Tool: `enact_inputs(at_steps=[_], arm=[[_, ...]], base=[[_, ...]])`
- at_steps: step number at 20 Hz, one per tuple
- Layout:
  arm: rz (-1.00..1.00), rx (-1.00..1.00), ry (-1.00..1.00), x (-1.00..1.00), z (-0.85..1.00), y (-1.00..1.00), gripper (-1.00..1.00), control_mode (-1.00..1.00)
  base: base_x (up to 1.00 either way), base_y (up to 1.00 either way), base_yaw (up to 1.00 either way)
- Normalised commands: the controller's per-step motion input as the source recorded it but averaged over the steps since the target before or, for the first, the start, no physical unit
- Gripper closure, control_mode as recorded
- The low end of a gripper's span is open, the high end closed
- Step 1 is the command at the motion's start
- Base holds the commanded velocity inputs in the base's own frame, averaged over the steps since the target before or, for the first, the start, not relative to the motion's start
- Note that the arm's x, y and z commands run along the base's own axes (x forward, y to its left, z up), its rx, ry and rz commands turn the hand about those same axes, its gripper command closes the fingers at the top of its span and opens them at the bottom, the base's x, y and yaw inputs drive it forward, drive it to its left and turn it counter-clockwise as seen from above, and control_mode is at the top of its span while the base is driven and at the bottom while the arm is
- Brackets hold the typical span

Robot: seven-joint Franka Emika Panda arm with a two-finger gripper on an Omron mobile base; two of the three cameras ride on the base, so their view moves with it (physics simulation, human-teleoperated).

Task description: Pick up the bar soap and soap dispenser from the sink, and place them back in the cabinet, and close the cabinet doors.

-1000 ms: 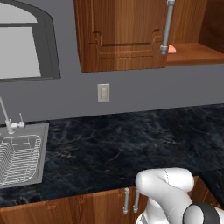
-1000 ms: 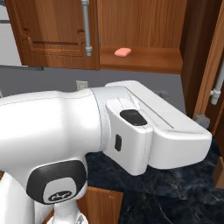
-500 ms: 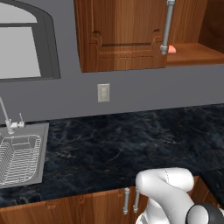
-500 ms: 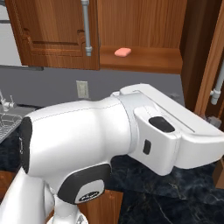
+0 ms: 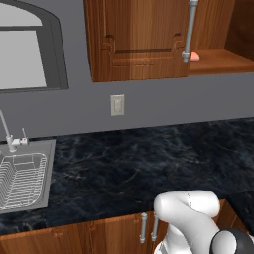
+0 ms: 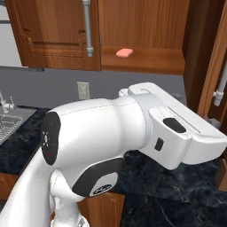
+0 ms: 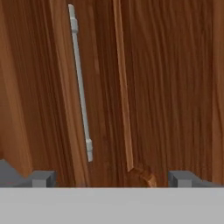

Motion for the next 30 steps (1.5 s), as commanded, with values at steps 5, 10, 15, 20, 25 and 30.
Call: enact_inputs(at_steps=[5,10,15,20,25,30], arm=[[0.05,0.02,-0.01,0.31,-0.07,-0.18,-1.00,-1.00],[0.06,0.00,0.00,0.24,-0.16,-0.09,-1.00,-1.00],[0.04,0.00,0.00,0.25,-0.14,-0.10,-1.00,-1.00],[0.03,0.00,-0.01,0.21,-0.14,-0.03,-1.00,-1.00],[0.03,0.01,-0.02,0.21,-0.13,0.00,-1.00,-1.00],[0.02,0.00,-0.03,0.27,-0.08,-0.04,-1.00,-1.00]], base=[[0.00,0.00,0.00],[0.00,0.00,0.00],[0.00,0.00,0.00],[0.00,0.00,0.00],[0.00,0.00,0.00],[0.00,0.00,0.00]])
